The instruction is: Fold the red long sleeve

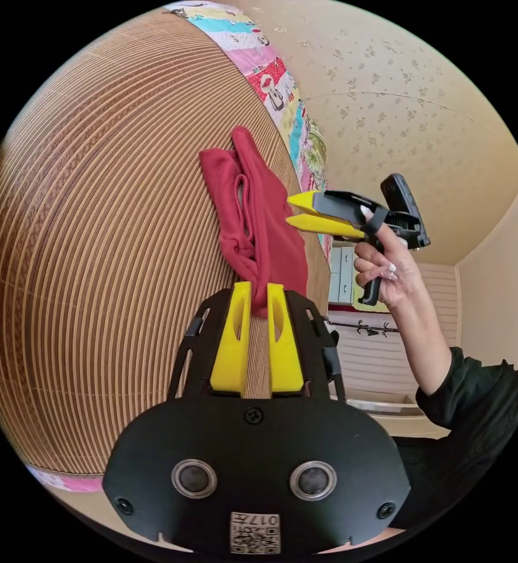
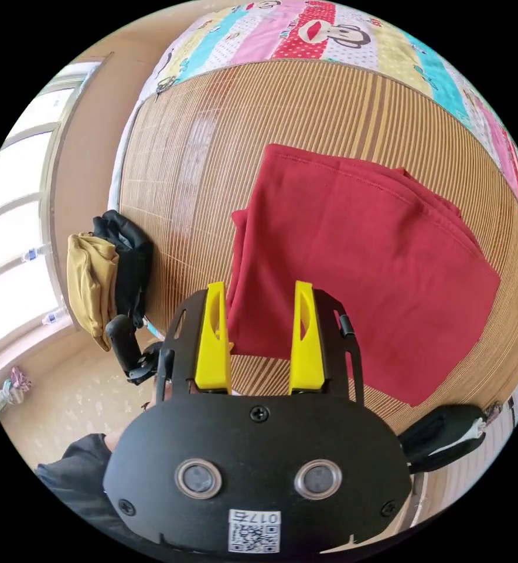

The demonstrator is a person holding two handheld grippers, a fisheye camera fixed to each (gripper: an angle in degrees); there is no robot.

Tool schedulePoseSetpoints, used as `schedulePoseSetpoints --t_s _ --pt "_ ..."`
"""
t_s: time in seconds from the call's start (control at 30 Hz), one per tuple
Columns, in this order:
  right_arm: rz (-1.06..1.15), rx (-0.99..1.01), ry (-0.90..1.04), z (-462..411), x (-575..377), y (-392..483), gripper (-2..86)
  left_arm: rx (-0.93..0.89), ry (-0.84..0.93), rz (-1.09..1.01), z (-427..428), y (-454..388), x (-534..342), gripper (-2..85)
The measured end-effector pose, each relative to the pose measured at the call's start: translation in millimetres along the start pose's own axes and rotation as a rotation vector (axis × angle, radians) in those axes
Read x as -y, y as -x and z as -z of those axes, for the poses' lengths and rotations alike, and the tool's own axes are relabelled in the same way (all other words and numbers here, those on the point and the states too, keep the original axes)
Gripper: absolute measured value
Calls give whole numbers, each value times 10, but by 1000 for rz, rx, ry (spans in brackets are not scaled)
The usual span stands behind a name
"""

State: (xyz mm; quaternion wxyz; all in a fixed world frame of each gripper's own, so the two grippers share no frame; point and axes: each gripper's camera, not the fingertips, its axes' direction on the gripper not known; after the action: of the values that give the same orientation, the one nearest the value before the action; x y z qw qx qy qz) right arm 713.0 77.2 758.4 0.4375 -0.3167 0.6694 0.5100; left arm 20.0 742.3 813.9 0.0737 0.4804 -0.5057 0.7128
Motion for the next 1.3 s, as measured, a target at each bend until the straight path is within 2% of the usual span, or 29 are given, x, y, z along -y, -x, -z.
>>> schedulePoseSetpoints --t_s 0.17,0.27,0.4,0.5,0.67,0.77,0.83,0.9,1.03,1.13,1.3 --pt "47 -392 217 -650 379 577 198 47 -50 -48 -161 -160 -158 51" --pt "87 -577 272 -922 331 648 170 46 -64 -34 -259 -120 -265 50" --pt "140 -653 238 -880 127 664 109 31 -69 -40 -241 6 -466 49" --pt "87 -461 117 -577 -192 464 94 30 -62 -86 -120 -44 -649 49" --pt "38 156 -147 -76 -1094 -161 88 100 -42 -261 207 -388 -1010 49" --pt "109 476 -259 67 -1578 -585 86 54 -48 -309 424 -601 -1161 50" --pt "141 599 -319 127 -1819 -895 86 -2 -76 -335 489 -743 -1226 47" --pt "185 659 -360 156 -2020 -1251 85 -76 -54 -359 436 -854 -1219 67" --pt "256 714 -454 127 -2422 -2191 83 -8 40 -339 105 -766 -1126 102" --pt "311 622 -505 28 -2651 -2732 78 -13 89 -288 -201 -524 -1037 110" --pt "269 546 -514 -357 -2776 -3461 76 67 212 -244 -935 -101 -863 112"
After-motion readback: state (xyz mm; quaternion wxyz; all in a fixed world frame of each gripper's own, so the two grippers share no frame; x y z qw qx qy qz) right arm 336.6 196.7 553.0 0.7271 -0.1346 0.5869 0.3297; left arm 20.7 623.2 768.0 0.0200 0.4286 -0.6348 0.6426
